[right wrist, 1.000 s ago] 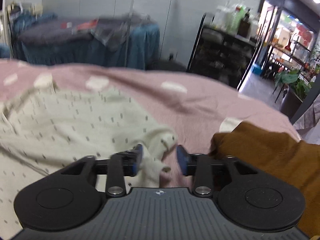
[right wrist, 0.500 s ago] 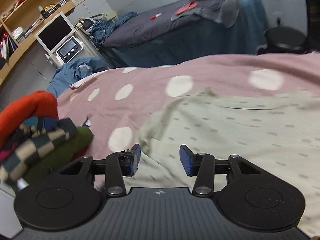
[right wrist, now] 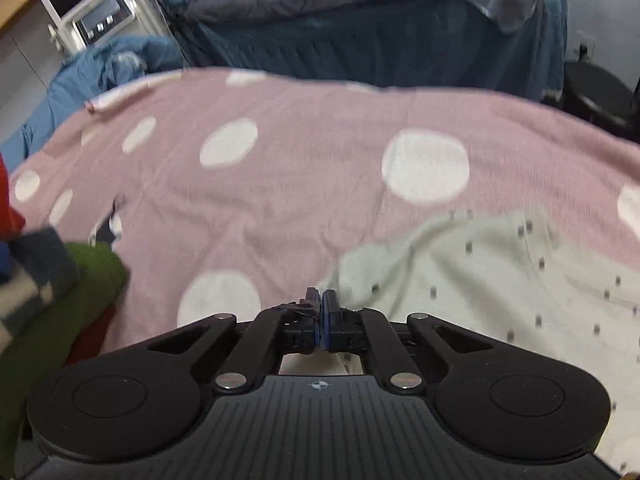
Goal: Fold small clothes
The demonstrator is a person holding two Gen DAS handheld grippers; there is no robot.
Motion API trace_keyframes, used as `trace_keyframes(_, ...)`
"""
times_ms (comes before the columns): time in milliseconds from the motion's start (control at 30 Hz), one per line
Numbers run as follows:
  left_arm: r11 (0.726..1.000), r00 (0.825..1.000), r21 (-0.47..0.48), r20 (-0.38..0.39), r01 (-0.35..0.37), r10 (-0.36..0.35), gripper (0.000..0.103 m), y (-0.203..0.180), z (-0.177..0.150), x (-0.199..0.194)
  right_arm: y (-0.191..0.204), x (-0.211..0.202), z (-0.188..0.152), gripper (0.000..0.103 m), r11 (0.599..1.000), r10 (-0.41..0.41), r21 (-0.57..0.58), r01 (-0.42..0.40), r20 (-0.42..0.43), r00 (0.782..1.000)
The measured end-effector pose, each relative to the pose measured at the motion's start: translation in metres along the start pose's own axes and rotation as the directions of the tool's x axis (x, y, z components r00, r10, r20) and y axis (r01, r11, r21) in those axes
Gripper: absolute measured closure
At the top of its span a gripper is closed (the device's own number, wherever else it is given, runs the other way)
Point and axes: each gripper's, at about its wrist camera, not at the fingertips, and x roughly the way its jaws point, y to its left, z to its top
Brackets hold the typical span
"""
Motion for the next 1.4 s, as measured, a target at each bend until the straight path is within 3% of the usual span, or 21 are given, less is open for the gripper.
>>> trace_keyframes(67, 1.0, 1.0, -0.015, -0.003, 0.007, -0.007, 0.0, 0.002, 0.0, 0.0, -0.003, 0.004, 0.01, 0.103, 0.999, -0.007, 0.035, 0.005, 0.057, 0.998)
trace_keyframes(133, 1.0, 1.0, -0.022, -0.009, 0.006, -0.006, 0.0, 0.003, -0.001, 0.0, 0.002, 0.012, 0.015, 0.103, 1.0, -0.024, 0.0, 0.025, 0.114, 0.993)
trace_keyframes(200, 1.0, 1.0, -0.022, -0.008, 0.004, -0.004, 0.0, 0.003, -0.002, -0.001, 0.007, 0.026, 0.018, 0.103, 0.998, -0.044, -0.049, 0.049, 0.1, 0.994)
trace_keyframes(267, 1.0, 1.0, -0.026, -0.01, 0.007, -0.007, 0.0, 0.004, -0.002, -0.001, 0.003, 0.027, 0.014, 0.102, 0.998, -0.059, -0.028, 0.062, 0.084, 0.995)
trace_keyframes(333, 1.0, 1.0, -0.022, -0.007, 0.004, -0.004, 0.0, 0.004, -0.002, -0.001, 0.0, 0.011, 0.006, 0.098, 1.0, -0.011, -0.02, 0.013, 0.12, 0.993)
trace_keyframes(433, 1.0, 1.0, 0.002, -0.008, -0.003, 0.003, 0.0, 0.001, -0.002, -0.005, 0.003, -0.025, -0.013, 0.084, 0.994, 0.059, -0.099, -0.044, 0.146, 0.988)
trace_keyframes(600, 0.996, 1.0, 0.09, -0.007, 0.014, -0.013, 0.0, -0.007, -0.012, -0.027, -0.001, -0.07, -0.067, 0.079, 0.972, 0.123, -0.208, -0.105, 0.08, 0.989)
trace_keyframes(667, 0.992, 1.0, 0.129, 0.006, -0.001, 0.001, 0.0, -0.012, -0.017, -0.04, -0.011, -0.08, -0.093, 0.072, 0.972, 0.075, -0.23, -0.057, 0.071, 0.995)
trace_keyframes(767, 0.983, 0.999, 0.184, 0.046, 0.016, -0.025, 0.0, -0.021, -0.018, -0.06, -0.034, -0.092, -0.125, 0.07, 0.962, -0.106, -0.245, 0.121, 0.074, 0.992)
trace_keyframes(833, 0.979, 0.995, 0.2, 0.075, 0.044, -0.06, 0.0, -0.028, -0.013, -0.071, -0.06, -0.109, -0.142, 0.066, 0.969, -0.174, -0.162, 0.185, 0.079, 0.982)
trace_keyframes(900, 0.977, 0.99, 0.202, 0.104, 0.071, -0.093, 0.0, -0.035, -0.005, -0.078, -0.091, -0.133, -0.157, 0.065, 0.986, -0.161, -0.034, 0.164, 0.079, 0.984)
trace_keyframes(1000, 0.971, 0.978, 0.207, 0.142, 0.122, -0.153, 0.0, -0.046, 0.016, -0.079, -0.121, -0.164, -0.178, 0.062, 0.966, -0.256, 0.055, 0.253, 0.059, 0.965)
trace_keyframes(1067, 0.972, 0.969, 0.188, 0.175, 0.14, -0.174, 0.0, -0.051, 0.031, -0.074, -0.14, -0.185, -0.187, 0.062, 0.955, -0.278, 0.121, 0.269, 0.066, 0.958)
trace_keyframes(1133, 0.97, 0.965, 0.117, 0.132, 0.211, -0.226, 0.002, -0.049, 0.051, -0.058, -0.157, -0.208, -0.197, 0.061, 0.95, -0.259, 0.209, 0.234, 0.1, 0.961)
trace_keyframes(1233, 0.932, 0.935, -0.072, 0.029, 0.354, -0.353, 0.027, -0.036, 0.08, -0.022, -0.169, -0.229, -0.205, 0.046, 0.933, -0.246, 0.302, 0.196, 0.138, 0.959)
trace_keyframes(1267, 0.923, 0.929, -0.118, 0.001, 0.367, -0.37, 0.032, -0.035, 0.087, -0.011, -0.169, -0.233, -0.208, 0.041, 0.93, -0.24, 0.319, 0.182, 0.153, 0.959)
trace_keyframes(1367, 0.918, 0.927, -0.181, -0.063, 0.354, -0.37, 0.032, -0.04, 0.105, 0.019, -0.164, -0.235, -0.215, 0.038, 0.936, -0.215, 0.317, 0.152, 0.174, 0.961)
trace_keyframes(1400, 0.907, 0.917, -0.202, -0.073, 0.37, -0.391, 0.032, -0.041, 0.11, 0.027, -0.163, -0.235, -0.218, 0.038, 0.938, -0.209, 0.313, 0.147, 0.176, 0.962)
